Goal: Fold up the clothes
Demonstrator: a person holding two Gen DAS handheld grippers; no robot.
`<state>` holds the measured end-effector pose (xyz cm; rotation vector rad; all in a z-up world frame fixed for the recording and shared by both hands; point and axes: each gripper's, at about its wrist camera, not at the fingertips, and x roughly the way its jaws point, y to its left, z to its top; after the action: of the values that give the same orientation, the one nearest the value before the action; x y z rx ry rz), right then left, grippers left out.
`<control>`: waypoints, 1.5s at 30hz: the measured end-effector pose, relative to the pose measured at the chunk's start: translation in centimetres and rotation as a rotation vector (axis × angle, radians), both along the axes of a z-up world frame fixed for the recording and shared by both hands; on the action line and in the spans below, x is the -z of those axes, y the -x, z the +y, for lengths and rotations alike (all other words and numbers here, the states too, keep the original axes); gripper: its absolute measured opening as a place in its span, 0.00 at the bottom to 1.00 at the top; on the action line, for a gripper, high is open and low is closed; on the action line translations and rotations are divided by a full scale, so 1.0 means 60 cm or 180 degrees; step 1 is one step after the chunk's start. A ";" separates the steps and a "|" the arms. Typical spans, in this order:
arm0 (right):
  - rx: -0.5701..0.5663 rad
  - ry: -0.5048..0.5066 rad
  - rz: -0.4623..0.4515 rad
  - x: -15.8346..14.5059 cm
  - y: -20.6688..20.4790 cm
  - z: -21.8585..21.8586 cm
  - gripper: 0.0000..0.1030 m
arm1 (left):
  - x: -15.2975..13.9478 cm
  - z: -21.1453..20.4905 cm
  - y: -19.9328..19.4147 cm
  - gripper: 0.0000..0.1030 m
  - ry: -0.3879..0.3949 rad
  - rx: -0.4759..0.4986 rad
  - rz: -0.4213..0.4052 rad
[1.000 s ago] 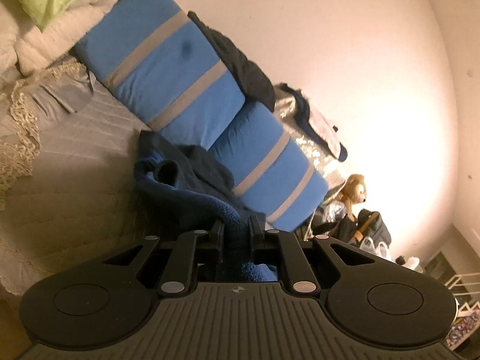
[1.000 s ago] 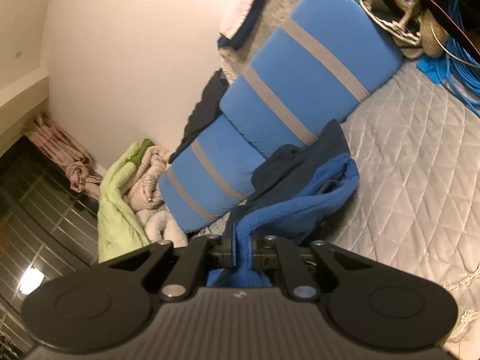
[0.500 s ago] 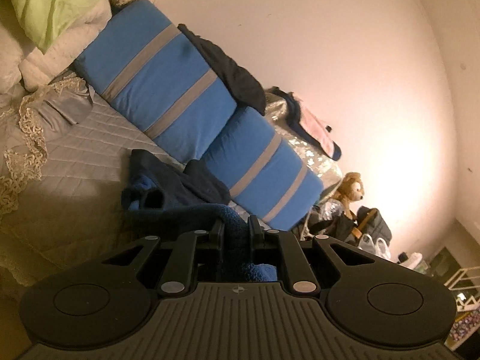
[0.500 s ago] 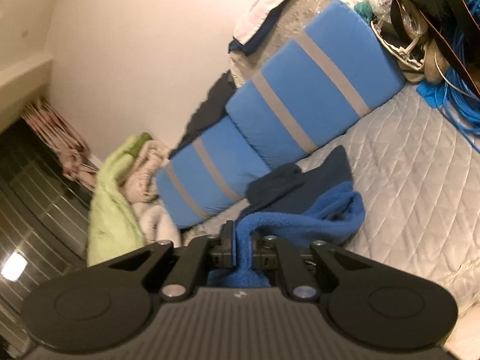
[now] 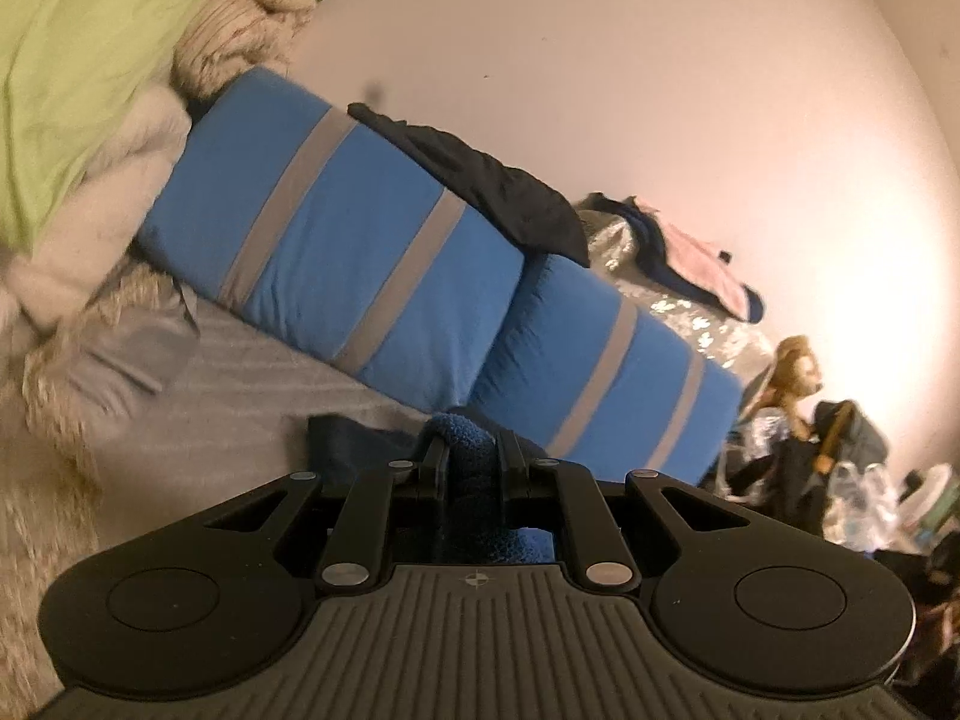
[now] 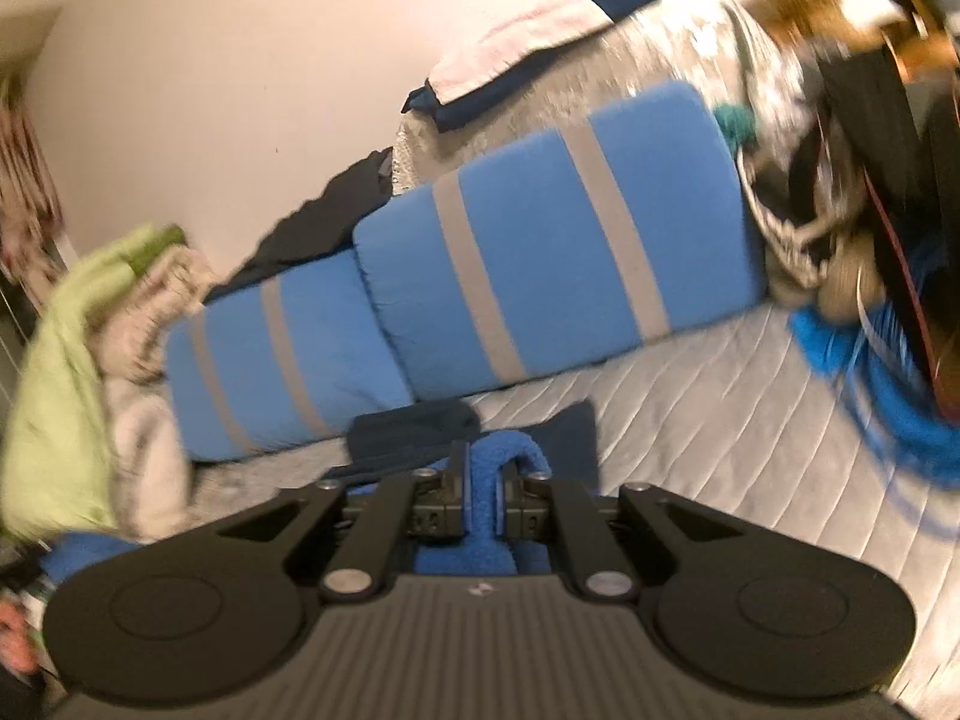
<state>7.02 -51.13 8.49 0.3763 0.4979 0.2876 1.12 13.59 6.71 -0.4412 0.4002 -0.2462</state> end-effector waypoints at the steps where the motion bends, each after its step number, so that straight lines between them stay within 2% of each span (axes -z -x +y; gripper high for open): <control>1: 0.0017 0.0106 -0.0038 -0.001 -0.009 0.008 0.07 | -0.002 -0.003 -0.008 0.15 -0.0053 -0.0022 0.0000; 5: 0.0094 0.0368 -0.0111 -0.001 -0.044 0.031 0.07 | -0.006 -0.007 -0.041 0.15 -0.0151 -0.0091 0.0036; 12: 0.0167 0.0595 -0.0159 0.006 -0.094 0.053 0.07 | -0.010 -0.023 -0.092 0.15 -0.0390 -0.0152 0.0066; 16: 0.0188 0.0713 -0.0196 0.011 -0.121 0.063 0.07 | -0.011 -0.030 -0.118 0.15 -0.0435 -0.0203 0.0111; 24: 0.0246 0.0703 -0.0138 0.021 -0.201 0.066 0.07 | -0.010 -0.041 -0.181 0.15 -0.0536 -0.0254 0.0142; 31: 0.0284 0.0753 0.0109 0.071 -0.273 0.095 0.07 | 0.048 -0.052 -0.248 0.15 -0.0723 -0.0297 0.0373; 35: 0.0259 0.0836 0.0190 0.098 -0.314 0.108 0.07 | 0.080 -0.047 -0.290 0.15 -0.0745 -0.0347 0.0521; 41: 0.0212 0.0990 0.0158 0.107 -0.384 0.126 0.07 | 0.090 -0.052 -0.364 0.15 -0.0774 -0.0447 0.0640; 45: 0.0211 0.1102 0.0294 0.148 -0.433 0.140 0.07 | 0.130 -0.055 -0.406 0.15 -0.0770 -0.0482 0.0809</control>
<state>33.01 -42.74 -0.37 0.0687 0.6128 0.1163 25.46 10.30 -1.09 -0.2630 0.6347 0.0076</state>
